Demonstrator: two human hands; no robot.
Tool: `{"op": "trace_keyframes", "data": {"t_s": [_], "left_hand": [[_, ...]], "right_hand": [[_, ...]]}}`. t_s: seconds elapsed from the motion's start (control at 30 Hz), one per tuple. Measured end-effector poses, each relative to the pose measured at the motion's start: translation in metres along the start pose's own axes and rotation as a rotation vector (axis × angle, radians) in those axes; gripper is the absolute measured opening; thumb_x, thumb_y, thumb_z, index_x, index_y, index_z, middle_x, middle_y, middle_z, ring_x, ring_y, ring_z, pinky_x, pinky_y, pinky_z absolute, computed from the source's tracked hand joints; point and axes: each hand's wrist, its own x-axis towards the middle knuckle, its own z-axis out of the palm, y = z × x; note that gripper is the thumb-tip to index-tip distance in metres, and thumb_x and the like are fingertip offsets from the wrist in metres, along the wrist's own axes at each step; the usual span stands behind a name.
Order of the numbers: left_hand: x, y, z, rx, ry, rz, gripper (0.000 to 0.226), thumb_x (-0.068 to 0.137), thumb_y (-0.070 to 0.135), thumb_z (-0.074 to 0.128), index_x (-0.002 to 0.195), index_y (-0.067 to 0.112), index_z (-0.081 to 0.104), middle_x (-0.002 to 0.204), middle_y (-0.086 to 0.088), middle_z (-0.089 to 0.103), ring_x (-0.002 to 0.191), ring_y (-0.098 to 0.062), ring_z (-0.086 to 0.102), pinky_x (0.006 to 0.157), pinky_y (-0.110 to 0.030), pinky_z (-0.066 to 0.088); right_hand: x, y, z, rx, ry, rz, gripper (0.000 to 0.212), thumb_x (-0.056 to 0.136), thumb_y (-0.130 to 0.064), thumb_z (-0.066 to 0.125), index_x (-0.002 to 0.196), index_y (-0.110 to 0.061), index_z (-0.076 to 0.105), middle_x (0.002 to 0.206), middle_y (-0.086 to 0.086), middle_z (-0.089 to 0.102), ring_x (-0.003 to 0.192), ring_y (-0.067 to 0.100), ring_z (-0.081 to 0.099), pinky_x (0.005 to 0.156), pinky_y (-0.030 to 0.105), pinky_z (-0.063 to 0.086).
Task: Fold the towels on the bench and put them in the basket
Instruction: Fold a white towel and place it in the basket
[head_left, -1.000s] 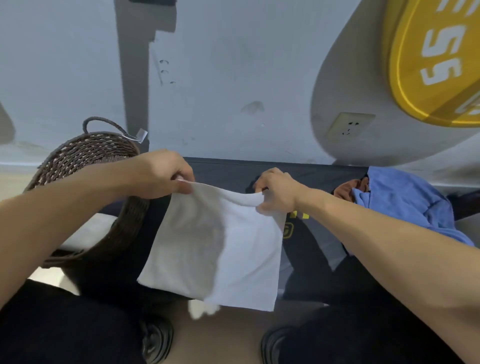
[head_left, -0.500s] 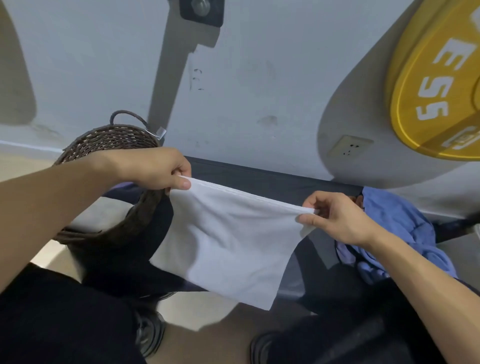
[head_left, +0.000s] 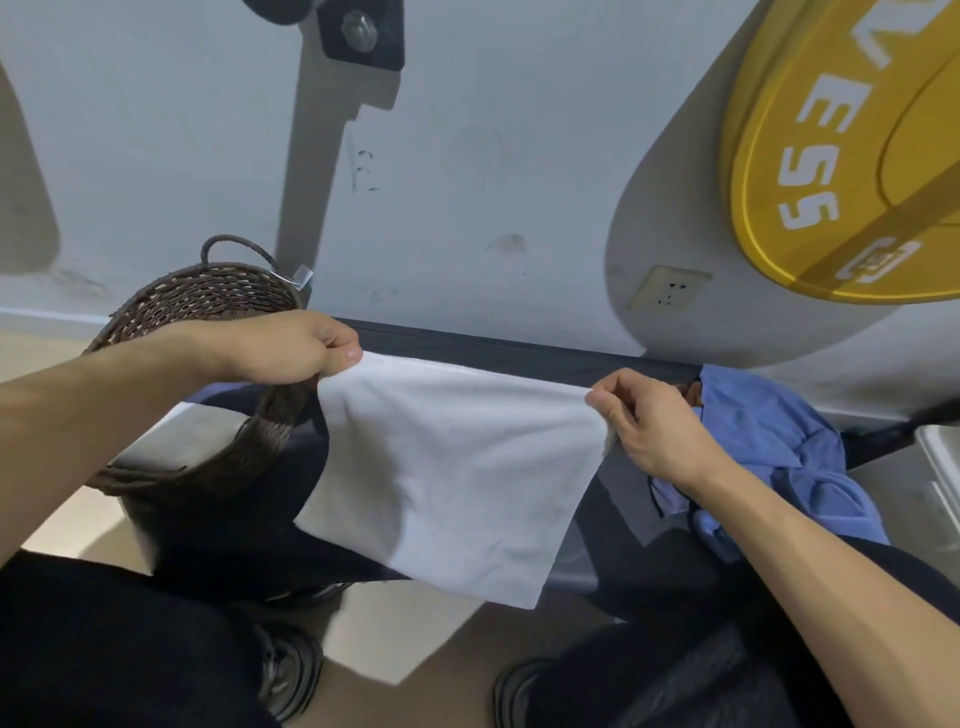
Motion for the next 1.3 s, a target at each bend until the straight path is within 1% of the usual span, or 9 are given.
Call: {"op": "trace_keyframes", "data": {"t_s": [0.17,0.4,0.57,0.7,0.83,0.93,1.03,1.2,1.3], "left_hand": [[-0.003,0.021,0.018,-0.785,0.032,0.034,0.043,0.104,0.017,0.042,0.072,0.015,0.07,0.077,-0.003,0.068,0.069,-0.012,0.064,0.066,-0.026,0.057],[0.003,0.023,0.038,-0.631,0.009,-0.055,0.032,0.105,0.022,0.039,0.082,0.012,0.058,0.062,0.003,0.065,0.049,-0.006,0.061,0.043,-0.02,0.049],[0.003,0.027,0.023,-0.886,-0.293,-0.145,0.037,0.097,0.023,0.048,0.11,-0.005,0.068,0.107,-0.025,0.071,0.085,-0.028,0.073,0.066,-0.032,0.061],[0.015,0.03,0.027,-0.947,-0.252,-0.166,0.034,0.101,0.017,0.044,0.115,-0.008,0.063,0.11,-0.025,0.07,0.086,-0.026,0.073,0.072,-0.032,0.062],[0.034,0.014,0.039,-0.704,-0.106,-0.209,0.026,0.104,0.02,0.045,0.088,0.006,0.061,0.068,-0.004,0.069,0.058,-0.013,0.065,0.064,-0.031,0.056],[0.054,-0.005,0.051,-0.471,0.034,-0.257,0.023,0.099,0.021,0.057,0.08,0.009,0.063,0.068,-0.007,0.064,0.058,-0.015,0.057,0.057,-0.028,0.048],[0.079,-0.016,0.056,-0.284,0.207,-0.308,0.023,0.09,0.021,0.07,0.071,0.011,0.065,0.061,-0.006,0.057,0.054,-0.017,0.045,0.045,-0.021,0.036],[0.116,-0.018,0.05,-0.504,0.25,-0.414,0.016,0.094,0.01,0.064,0.099,-0.004,0.061,0.083,-0.013,0.063,0.054,-0.021,0.068,0.037,-0.02,0.043],[0.13,-0.014,0.053,-0.64,0.262,-0.423,0.01,0.097,0.011,0.061,0.09,0.004,0.057,0.116,-0.006,0.056,0.07,-0.028,0.075,0.068,-0.029,0.06]], "right_hand": [[0.005,0.003,-0.001,0.281,0.096,0.187,0.048,0.104,-0.043,0.04,0.07,-0.009,0.042,0.061,-0.003,0.041,0.056,0.007,0.039,0.058,0.028,0.04],[0.008,0.007,-0.008,0.617,-0.046,0.421,0.064,0.1,-0.046,0.049,0.097,0.018,0.056,0.088,0.015,0.054,0.076,0.029,0.046,0.071,0.042,0.038],[0.01,0.018,-0.025,0.811,-0.226,0.605,0.055,0.093,-0.043,0.061,0.108,0.01,0.066,0.096,0.017,0.071,0.081,0.027,0.069,0.066,0.035,0.058],[0.015,0.027,-0.024,1.01,-0.278,0.739,0.045,0.089,-0.038,0.064,0.11,0.001,0.07,0.106,0.016,0.074,0.092,0.026,0.073,0.066,0.037,0.061],[0.027,0.037,-0.016,0.936,-0.27,0.738,0.038,0.091,-0.034,0.066,0.109,-0.001,0.07,0.098,0.009,0.073,0.087,0.021,0.069,0.072,0.033,0.055],[0.038,0.046,-0.002,0.815,-0.213,0.768,0.012,0.098,-0.022,0.061,0.103,-0.013,0.068,0.069,-0.002,0.068,0.057,0.011,0.062,0.055,0.027,0.049],[0.05,0.053,0.013,0.759,-0.106,0.825,0.015,0.096,-0.015,0.063,0.082,-0.019,0.061,0.065,-0.001,0.065,0.059,0.015,0.058,0.061,0.03,0.049],[0.072,0.061,0.024,0.435,0.192,0.683,0.035,0.086,-0.025,0.077,0.066,-0.019,0.049,0.067,0.005,0.055,0.052,0.018,0.044,0.043,0.022,0.04],[0.084,0.063,0.027,0.508,0.248,0.675,0.035,0.089,-0.024,0.072,0.064,-0.018,0.049,0.064,0.01,0.062,0.04,0.019,0.052,0.041,0.025,0.044]]}}
